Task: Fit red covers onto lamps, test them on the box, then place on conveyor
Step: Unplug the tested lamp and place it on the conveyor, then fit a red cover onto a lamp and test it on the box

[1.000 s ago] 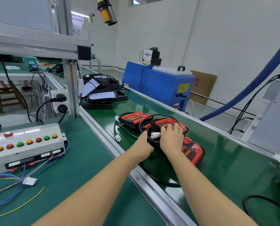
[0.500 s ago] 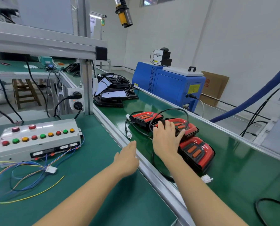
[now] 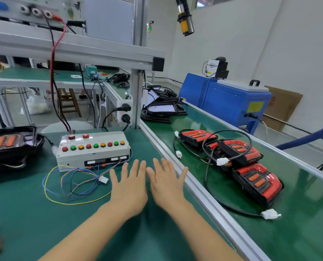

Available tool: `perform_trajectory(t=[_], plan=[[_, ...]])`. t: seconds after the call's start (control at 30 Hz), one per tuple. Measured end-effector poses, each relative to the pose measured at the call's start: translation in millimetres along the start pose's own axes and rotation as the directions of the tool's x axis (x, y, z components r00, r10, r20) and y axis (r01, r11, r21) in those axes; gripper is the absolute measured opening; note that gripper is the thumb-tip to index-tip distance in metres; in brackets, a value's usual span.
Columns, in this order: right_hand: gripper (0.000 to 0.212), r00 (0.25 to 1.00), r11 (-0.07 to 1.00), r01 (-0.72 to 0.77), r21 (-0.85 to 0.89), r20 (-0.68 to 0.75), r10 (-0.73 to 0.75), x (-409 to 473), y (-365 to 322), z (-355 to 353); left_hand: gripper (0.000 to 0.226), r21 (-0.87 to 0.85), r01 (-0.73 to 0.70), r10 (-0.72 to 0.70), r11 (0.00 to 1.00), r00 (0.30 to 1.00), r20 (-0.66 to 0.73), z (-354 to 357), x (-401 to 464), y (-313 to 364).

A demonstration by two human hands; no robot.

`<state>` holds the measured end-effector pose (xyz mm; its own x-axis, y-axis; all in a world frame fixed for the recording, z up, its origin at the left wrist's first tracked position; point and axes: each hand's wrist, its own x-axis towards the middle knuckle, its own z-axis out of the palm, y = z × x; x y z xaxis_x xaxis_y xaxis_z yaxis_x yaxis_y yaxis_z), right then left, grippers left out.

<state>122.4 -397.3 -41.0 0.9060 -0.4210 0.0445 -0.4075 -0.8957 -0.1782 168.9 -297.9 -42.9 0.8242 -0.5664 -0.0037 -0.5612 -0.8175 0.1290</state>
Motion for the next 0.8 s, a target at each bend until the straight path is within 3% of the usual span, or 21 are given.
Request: perform_trajectory(t=[0.53,0.7,0.8], plan=[[0.05,0.96,0.955,0.262,0.143,0.068,-0.273,-21.7,-120.1,20.1,0.069,0.082,0.191,-0.19,0.978,0.982,-0.024,-29.0,-75.1,-114.4],[0.049,0.947,0.931,0.309,0.197,0.031,-0.321,-23.6,-147.0,20.1,0.068,0.072,0.22,-0.213,0.973,0.972,-0.095,-40.0,-85.0,-135.6],[0.045,0.922,0.913,0.384,0.136,0.0,-0.388,-24.3,-156.9,22.0,0.068,0.061,0.231,-0.218,0.971,0.961,-0.173,-48.3,-85.7,-151.0]])
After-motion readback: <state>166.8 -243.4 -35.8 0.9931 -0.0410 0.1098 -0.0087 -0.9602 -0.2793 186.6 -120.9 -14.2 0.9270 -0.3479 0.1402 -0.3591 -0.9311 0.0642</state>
